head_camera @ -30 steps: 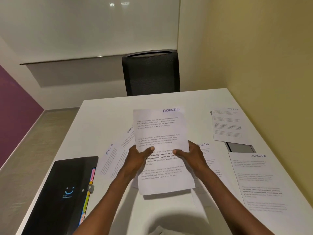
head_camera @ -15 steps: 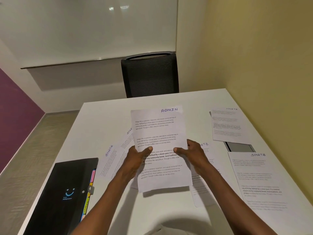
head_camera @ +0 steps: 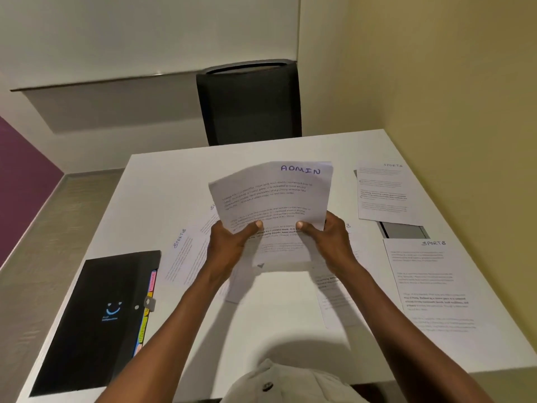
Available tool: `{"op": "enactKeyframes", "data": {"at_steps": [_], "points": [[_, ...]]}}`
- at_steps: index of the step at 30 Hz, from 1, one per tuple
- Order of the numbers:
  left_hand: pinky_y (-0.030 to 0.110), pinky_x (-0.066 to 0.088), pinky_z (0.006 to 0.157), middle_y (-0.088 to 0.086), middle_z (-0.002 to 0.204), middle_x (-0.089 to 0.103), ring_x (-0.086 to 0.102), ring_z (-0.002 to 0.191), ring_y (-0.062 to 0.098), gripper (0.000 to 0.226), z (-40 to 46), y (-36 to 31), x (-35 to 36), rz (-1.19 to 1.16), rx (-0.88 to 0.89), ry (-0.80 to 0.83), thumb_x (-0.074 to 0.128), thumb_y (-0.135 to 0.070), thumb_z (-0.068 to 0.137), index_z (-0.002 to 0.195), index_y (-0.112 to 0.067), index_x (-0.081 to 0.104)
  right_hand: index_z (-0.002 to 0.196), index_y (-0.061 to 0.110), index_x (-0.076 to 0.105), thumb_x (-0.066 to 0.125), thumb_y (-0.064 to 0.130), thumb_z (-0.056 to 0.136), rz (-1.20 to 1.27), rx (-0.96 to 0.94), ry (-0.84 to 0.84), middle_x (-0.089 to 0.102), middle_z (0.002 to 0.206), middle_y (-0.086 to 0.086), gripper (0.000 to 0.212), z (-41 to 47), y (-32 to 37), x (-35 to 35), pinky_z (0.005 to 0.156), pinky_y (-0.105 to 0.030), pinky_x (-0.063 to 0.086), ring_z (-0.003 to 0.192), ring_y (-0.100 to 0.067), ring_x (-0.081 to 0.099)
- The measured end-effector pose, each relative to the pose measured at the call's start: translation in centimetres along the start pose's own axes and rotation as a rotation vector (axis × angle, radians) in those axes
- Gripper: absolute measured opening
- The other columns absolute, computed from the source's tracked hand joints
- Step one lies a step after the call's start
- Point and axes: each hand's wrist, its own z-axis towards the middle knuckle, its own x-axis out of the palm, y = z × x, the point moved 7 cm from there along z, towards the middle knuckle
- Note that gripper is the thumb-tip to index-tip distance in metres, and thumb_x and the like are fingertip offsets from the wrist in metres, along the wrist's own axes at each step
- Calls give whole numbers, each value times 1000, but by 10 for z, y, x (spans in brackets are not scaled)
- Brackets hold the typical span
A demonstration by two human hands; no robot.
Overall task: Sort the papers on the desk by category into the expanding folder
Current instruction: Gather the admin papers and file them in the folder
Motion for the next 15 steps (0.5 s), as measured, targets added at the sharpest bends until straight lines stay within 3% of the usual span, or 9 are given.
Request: {"op": "enactKeyframes", "data": {"at_steps": [4,9,11,15], "points": [[30,58,79,-10,104,75,71,94,8,46,-5,13,-1,48,3,-12,88,-27,72,114,-22,69,113,19,67,77,14,81,-16,12,2,73,102,10,33,-7,-14,0,70,-14,54,90,-4,70],[19,55,68,-4,100,74,70,93,14,44,-22,83,-9,153,-167,-35,89,-20,70,108,-22,68,104,20,66,77,1,77,-43,187,37,71,93,9,35,-33,-78,6,61,-10,50,93,-13,71],[12,51,62,-6,98,73,68,93,12,40,-29,99,-8,140,-205,-47,88,-16,72,105,-23,67,98,26,63,75,-3,78,-60,209,45,70,90,11,37,-39,-88,8,59,-9,49,83,-2,70],[19,51,69,-4,102,73,68,94,13,51,-21,99,-13,151,-242,-101,89,-28,70,114,-17,66,100,26,66,78,5,77,-121,178,33,71,92,12,34,-26,-81,11,68,-16,54,84,-3,67]]}}
